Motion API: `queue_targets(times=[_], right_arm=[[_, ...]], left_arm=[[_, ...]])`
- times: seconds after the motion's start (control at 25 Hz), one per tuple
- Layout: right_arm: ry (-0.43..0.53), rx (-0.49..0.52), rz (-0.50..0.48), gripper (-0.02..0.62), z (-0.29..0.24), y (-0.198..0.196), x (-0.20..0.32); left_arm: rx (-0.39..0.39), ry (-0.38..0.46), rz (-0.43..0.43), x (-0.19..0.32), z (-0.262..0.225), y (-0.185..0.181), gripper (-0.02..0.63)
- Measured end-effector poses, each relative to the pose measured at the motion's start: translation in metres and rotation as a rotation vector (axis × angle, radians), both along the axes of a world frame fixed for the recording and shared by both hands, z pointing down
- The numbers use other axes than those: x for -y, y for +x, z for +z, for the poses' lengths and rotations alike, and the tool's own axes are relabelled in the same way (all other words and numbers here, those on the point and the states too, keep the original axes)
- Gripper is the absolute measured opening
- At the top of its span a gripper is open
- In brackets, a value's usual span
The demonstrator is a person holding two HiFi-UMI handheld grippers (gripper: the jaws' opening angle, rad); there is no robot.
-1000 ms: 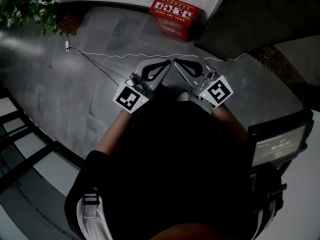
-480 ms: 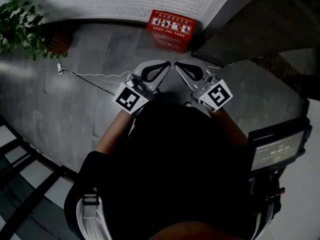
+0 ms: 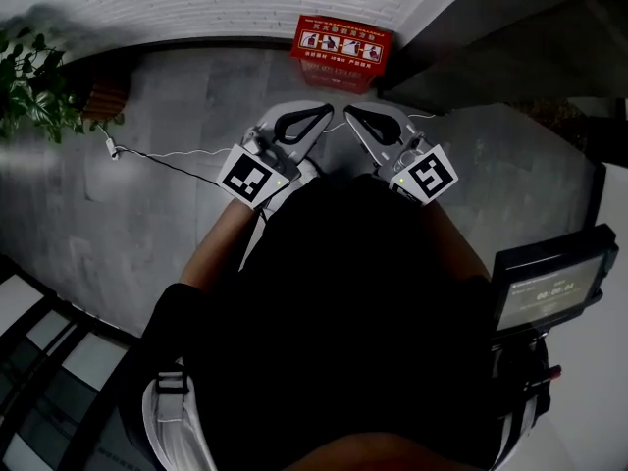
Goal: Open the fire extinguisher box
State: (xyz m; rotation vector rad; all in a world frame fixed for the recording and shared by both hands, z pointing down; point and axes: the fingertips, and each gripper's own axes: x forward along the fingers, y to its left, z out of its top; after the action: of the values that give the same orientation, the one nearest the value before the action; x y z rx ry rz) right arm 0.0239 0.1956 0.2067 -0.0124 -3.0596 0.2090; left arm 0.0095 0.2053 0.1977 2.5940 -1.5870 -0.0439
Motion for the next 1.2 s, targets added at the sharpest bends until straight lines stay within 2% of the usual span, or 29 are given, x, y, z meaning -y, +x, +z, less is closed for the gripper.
queue_targets(times=[0.28,0.56,0.8,1.0,1.2], right_arm=[[-0.052,0.007,0.031,0.009,0.034,-0.002,0.069],[-0.068,0.069,0.045,0.009,0.022,-0.015,0.088],[-0.119,0.123,0.032,0.009,0.013,-0.032,0.168],[-0.152,0.099,0.053,0.009,0.031,-0.033,0.199],[-0.188,0.062,0.097,0.009,0.051,-0.04,0.223]], left_arm=[[0.021,-0.039,0.006,0.065,0.031,-0.011,0.0],[0.07,-0.023,0.015,0.075,0.018,-0.016,0.0],[0.093,-0.06,-0.014,0.147,0.012,-0.025,0.0],[0.129,-0.082,-0.008,0.171,0.024,-0.024,0.0],[0.113,-0.132,0.015,0.191,0.041,-0.032,0.0]])
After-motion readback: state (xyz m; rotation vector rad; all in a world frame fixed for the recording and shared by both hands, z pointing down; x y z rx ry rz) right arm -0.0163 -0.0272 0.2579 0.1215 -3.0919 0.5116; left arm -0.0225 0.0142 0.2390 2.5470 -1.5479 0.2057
